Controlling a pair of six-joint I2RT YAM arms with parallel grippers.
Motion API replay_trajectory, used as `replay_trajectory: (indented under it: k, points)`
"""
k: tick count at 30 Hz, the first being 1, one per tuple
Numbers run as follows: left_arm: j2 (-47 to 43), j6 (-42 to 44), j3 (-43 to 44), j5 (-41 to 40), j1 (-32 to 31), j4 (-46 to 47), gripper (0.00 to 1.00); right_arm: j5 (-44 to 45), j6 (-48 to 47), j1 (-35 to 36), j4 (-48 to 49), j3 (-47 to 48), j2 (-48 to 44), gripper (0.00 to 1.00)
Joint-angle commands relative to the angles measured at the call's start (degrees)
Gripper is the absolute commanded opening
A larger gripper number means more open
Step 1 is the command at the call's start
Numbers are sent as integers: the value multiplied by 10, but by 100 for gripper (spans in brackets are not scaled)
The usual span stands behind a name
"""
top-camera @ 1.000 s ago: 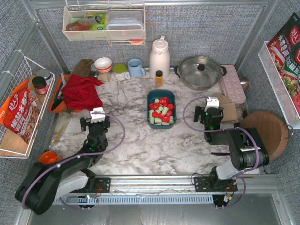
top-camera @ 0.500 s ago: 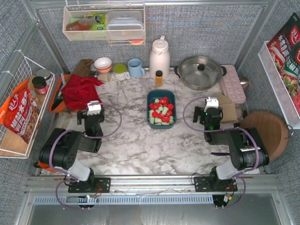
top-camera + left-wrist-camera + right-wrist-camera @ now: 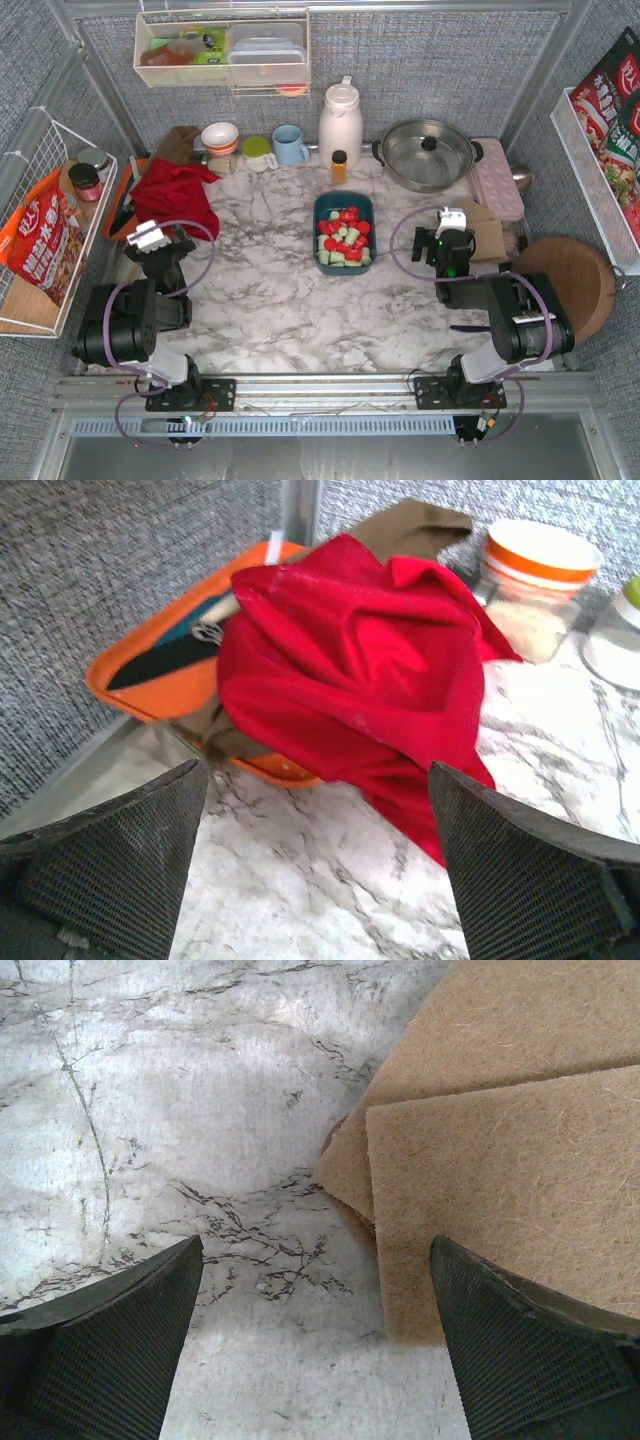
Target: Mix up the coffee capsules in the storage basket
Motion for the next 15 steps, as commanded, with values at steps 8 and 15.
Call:
replay_trajectory:
  k: [8,15]
  points:
    - [13,12,6,47,-8,-25,99,-4,3,0,6,4,-2,99]
    - [12,12,6,47,-8,-28,99,-5,3,-1,5,4,-2,99]
